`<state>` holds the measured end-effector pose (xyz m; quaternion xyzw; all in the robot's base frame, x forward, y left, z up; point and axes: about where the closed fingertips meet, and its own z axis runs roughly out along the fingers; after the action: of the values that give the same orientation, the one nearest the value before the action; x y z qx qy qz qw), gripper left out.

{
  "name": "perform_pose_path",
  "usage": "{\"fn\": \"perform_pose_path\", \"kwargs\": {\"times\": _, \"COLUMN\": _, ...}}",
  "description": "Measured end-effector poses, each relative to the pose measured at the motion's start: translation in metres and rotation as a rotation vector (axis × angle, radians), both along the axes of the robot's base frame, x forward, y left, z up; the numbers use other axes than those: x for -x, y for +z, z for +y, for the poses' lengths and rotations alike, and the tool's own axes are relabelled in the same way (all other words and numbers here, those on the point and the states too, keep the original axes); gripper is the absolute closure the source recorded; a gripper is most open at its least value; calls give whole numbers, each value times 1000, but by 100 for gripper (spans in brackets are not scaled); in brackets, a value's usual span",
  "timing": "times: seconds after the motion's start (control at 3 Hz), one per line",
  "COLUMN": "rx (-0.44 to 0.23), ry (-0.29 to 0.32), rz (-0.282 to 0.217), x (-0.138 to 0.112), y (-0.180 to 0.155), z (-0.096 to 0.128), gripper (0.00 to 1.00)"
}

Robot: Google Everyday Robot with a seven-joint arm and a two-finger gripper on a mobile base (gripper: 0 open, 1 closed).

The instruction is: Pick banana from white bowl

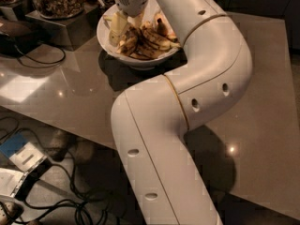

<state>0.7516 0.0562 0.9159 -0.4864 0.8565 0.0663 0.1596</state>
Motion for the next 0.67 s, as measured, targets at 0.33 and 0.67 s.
{"fn": "perform_pose_path", "kwargs": {"times": 0.33, "rx": 6, "ry": -10, "rz": -3, "x": -2, "y": -1, "z": -2, "gripper": 30}}
{"fn": "perform_pose_path", "kwargs": {"times": 0.67, "rx": 6, "ry": 1, "rz": -49, "x": -10, "y": 6, "z": -3, "gripper": 48}}
